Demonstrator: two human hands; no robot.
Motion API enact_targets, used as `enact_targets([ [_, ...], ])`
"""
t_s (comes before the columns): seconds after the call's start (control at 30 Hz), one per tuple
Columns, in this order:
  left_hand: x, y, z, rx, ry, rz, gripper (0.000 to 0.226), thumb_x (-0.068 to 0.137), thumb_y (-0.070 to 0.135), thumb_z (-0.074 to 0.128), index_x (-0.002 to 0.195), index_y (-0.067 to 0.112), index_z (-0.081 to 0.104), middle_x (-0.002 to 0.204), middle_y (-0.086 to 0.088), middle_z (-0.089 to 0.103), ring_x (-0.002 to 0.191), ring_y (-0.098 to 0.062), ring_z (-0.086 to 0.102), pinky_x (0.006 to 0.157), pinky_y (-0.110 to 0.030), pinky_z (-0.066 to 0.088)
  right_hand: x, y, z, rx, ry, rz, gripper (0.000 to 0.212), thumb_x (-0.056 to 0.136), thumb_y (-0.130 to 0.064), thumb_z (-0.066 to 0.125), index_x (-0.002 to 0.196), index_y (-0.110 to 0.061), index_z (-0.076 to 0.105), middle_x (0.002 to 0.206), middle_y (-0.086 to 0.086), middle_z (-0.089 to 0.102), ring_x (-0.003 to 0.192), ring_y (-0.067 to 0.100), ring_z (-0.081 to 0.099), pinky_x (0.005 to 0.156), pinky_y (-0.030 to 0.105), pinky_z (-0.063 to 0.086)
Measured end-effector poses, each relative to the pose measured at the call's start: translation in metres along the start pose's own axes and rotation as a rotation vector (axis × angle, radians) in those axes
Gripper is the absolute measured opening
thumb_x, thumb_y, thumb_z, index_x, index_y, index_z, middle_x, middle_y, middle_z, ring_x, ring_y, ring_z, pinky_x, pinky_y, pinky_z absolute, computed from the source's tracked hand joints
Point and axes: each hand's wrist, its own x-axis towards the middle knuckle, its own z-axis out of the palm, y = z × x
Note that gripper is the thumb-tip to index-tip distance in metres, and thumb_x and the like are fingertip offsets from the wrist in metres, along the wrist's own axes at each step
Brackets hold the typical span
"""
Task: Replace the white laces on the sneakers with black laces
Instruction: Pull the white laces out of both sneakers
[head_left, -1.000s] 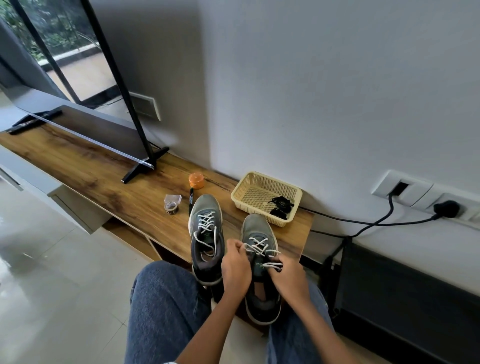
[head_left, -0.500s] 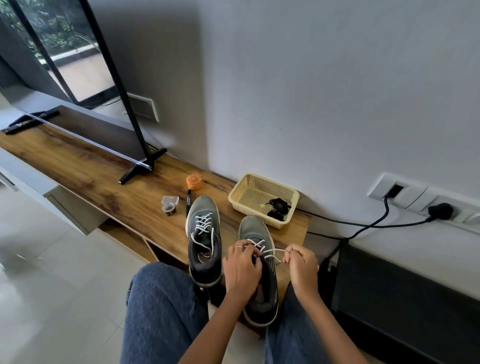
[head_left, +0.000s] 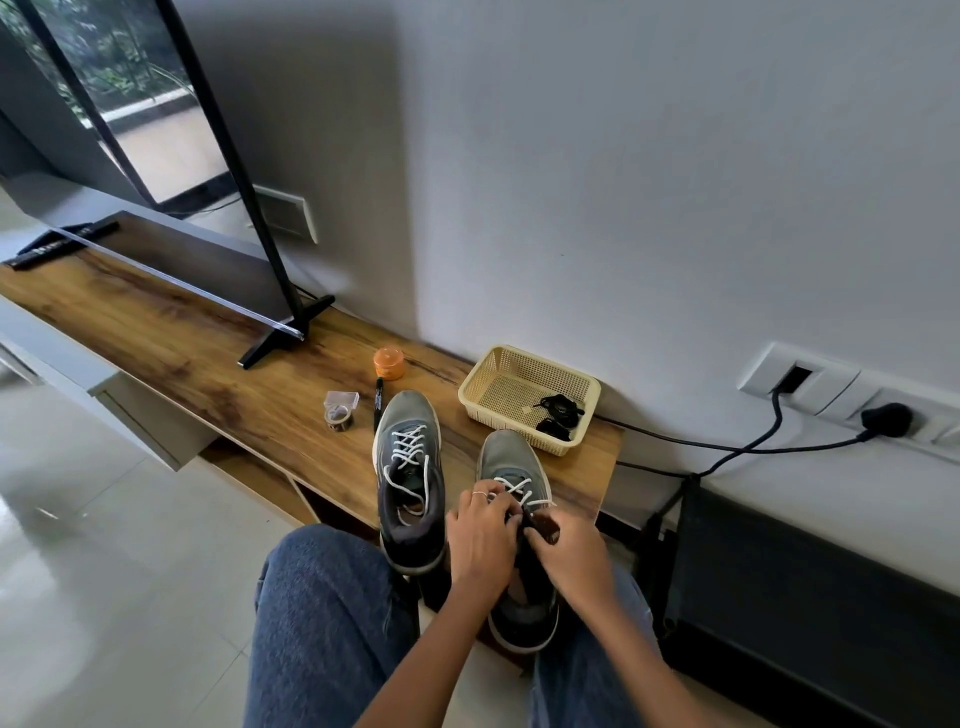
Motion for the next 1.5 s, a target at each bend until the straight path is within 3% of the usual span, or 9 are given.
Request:
enact_targets([
  [0.33,-0.008,0.006,-0.013,-0.599,0.275,-0.405,0.009,0.097,0.016,0.048,0.095,0.021,0.054,0.092,0.006,0.058,0.085,-0.012,0.058,0.067,-0.02,0.038,-0.003,-0.001,0.003,0.002,0.145,0.123,0.017,0.09,-0.023,0.056,0.082,-0.015,0.068,0.074,0.001,0.065,0.079,0.024,0.064,0.06,0.029,0.042],
  [0.43,-0.008,0.003,-0.019,-0.492,0.251,-0.351,0.007,0.096,0.019,0.051,0.1,0.023,0.055,0.097,0.009,0.058,0.089,-0.009,0.056,0.07,-0.021,0.037,-0.003,-0.003,0.005,-0.005,0.118,0.126,0.016,0.091,-0.024,0.055,0.084,-0.017,0.068,0.077,0.001,0.065,0.082,0.025,0.064,0.062,0.028,0.042],
  [0.53,-0.008,-0.002,-0.013,-0.172,0.238,-0.014,0.028,0.085,0.021,0.066,0.113,0.024,0.059,0.105,0.01,0.062,0.103,-0.011,0.052,0.085,-0.027,0.043,-0.004,-0.005,0.007,-0.006,0.125,0.085,0.017,0.09,-0.025,0.055,0.095,-0.021,0.071,0.087,0.001,0.071,0.086,0.022,0.066,0.067,0.03,0.048],
  [0.63,-0.005,-0.001,0.001,0.12,0.157,0.187,0.033,0.062,0.027,0.082,0.093,0.026,0.07,0.103,0.009,0.068,0.107,-0.017,0.059,0.095,-0.041,0.05,-0.006,-0.006,0.006,0.003,0.129,0.027,0.016,0.091,-0.024,0.056,0.097,-0.022,0.071,0.088,-0.002,0.071,0.085,0.019,0.066,0.067,0.03,0.048],
  [0.8,-0.002,0.005,0.005,0.318,0.114,0.161,0.029,0.054,0.035,0.09,0.068,0.024,0.067,0.069,0.008,0.064,0.08,-0.016,0.063,0.093,-0.047,0.051,-0.008,0.0,0.003,-0.007,0.095,0.013,0.015,0.091,-0.024,0.057,0.09,-0.014,0.069,0.087,0.003,0.07,0.085,0.022,0.065,0.063,0.027,0.041],
  [1.0,-0.003,0.005,0.004,0.228,0.185,0.102,0.019,0.068,0.02,0.081,0.074,0.023,0.062,0.071,0.008,0.063,0.073,-0.015,0.063,0.087,-0.05,0.053,-0.009,0.0,0.007,0.002,0.16,0.082,0.017,0.092,-0.025,0.055,0.097,-0.016,0.069,0.091,0.004,0.07,0.089,0.024,0.066,0.069,0.03,0.046],
  [1.17,-0.015,-0.003,0.004,-0.068,0.256,0.043,0.009,0.087,0.016,0.05,0.078,0.016,0.052,0.074,0.003,0.053,0.063,-0.017,0.051,0.056,-0.033,0.047,-0.013,-0.004,0.011,-0.016,0.188,0.054,0.017,0.093,-0.024,0.053,0.099,-0.018,0.068,0.091,0.001,0.07,0.089,0.021,0.065,0.065,0.027,0.044],
  [1.3,-0.026,0.002,0.01,-0.229,0.231,-0.141,0.011,0.092,0.011,0.057,0.085,0.016,0.05,0.086,0.007,0.049,0.072,-0.01,0.048,0.059,-0.024,0.04,-0.012,-0.006,0.014,-0.013,0.185,0.053,0.02,0.093,-0.025,0.052,0.105,-0.024,0.068,0.093,-0.003,0.07,0.09,0.018,0.065,0.068,0.029,0.05],
  [1.5,-0.019,0.0,0.007,0.061,0.23,0.055,0.014,0.081,0.029,0.049,0.083,0.024,0.062,0.08,0.008,0.063,0.074,-0.016,0.06,0.069,-0.034,0.05,-0.01,-0.001,0.015,0.033,0.141,0.056,0.027,0.093,-0.027,0.052,0.116,-0.031,0.064,0.107,-0.007,0.068,0.103,0.016,0.061,0.074,0.028,0.043],
])
